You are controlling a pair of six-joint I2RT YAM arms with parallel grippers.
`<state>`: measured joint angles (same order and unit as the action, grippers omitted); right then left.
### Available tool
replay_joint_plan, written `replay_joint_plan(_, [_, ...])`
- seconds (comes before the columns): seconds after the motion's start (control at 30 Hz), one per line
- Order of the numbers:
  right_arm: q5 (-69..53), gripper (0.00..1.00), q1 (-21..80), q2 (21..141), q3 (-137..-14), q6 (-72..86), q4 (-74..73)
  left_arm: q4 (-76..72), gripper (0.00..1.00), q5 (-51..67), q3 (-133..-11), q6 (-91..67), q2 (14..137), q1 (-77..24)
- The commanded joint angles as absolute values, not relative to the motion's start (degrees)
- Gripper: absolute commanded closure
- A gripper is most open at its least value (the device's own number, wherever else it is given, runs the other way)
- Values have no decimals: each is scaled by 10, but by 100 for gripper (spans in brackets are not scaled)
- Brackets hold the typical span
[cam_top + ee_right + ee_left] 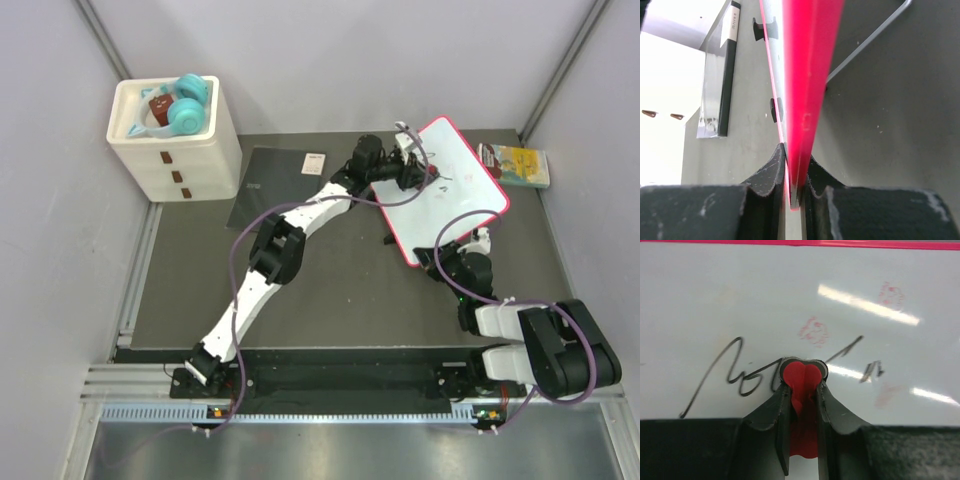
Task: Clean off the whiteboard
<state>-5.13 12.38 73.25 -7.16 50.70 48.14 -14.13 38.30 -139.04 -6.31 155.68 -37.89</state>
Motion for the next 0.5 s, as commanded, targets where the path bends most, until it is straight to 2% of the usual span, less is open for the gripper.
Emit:
replay_joint_plan(0.0, [-100,100,151,756,-57,443,347,-84,100,550,-1382,-34,1530,-465])
replay_joint_plan(0.2, [-99,100,152,757,-56,444,347,-130,100,487,-1372,-32,1514,-479])
replay_joint_plan(0.47, [-100,100,153,753,-54,443,346,-135,100,231,-1417,-30,1572,-447])
